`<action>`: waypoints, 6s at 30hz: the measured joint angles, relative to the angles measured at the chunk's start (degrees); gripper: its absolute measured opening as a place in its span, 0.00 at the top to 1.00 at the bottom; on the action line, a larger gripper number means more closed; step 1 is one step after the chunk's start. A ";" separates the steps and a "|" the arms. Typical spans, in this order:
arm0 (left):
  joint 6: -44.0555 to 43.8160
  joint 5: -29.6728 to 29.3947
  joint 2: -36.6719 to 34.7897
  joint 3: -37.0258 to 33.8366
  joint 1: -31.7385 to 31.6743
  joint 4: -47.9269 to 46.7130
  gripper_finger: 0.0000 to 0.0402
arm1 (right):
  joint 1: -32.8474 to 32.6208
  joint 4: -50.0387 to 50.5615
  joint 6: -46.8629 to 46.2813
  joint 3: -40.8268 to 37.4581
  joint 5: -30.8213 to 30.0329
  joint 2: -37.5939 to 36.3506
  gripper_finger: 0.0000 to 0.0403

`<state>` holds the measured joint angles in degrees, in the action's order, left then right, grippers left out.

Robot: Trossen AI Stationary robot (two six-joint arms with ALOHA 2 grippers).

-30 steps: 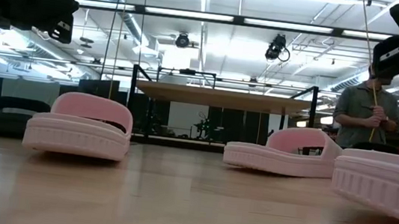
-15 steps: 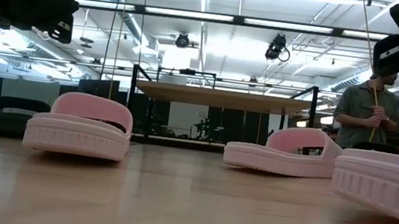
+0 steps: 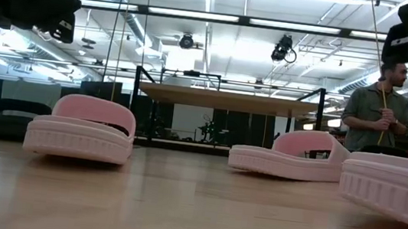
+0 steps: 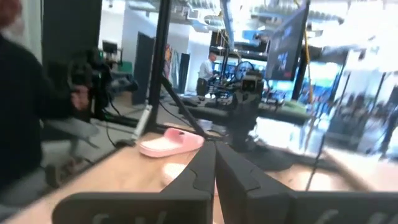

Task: Pick and place slides into the shelf
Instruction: Put the right black slide on the shelf

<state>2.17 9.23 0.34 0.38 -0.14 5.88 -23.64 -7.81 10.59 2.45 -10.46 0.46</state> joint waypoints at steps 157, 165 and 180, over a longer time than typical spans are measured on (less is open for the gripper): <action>5.88 -16.74 0.04 0.02 -0.04 11.20 0.83 | 46.10 69.65 -46.61 35.46 -21.43 74.91 0.85; 5.85 -16.73 0.04 0.02 -0.06 11.20 0.82 | 45.13 69.71 -46.78 35.48 -21.31 74.91 0.95; -1.27 -16.72 0.04 0.02 -0.04 11.18 0.84 | 18.35 82.81 -66.58 53.72 -12.72 72.88 0.98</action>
<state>0.90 -7.49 0.38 0.40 -0.19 17.06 -5.29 74.99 -55.99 56.17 -23.17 73.34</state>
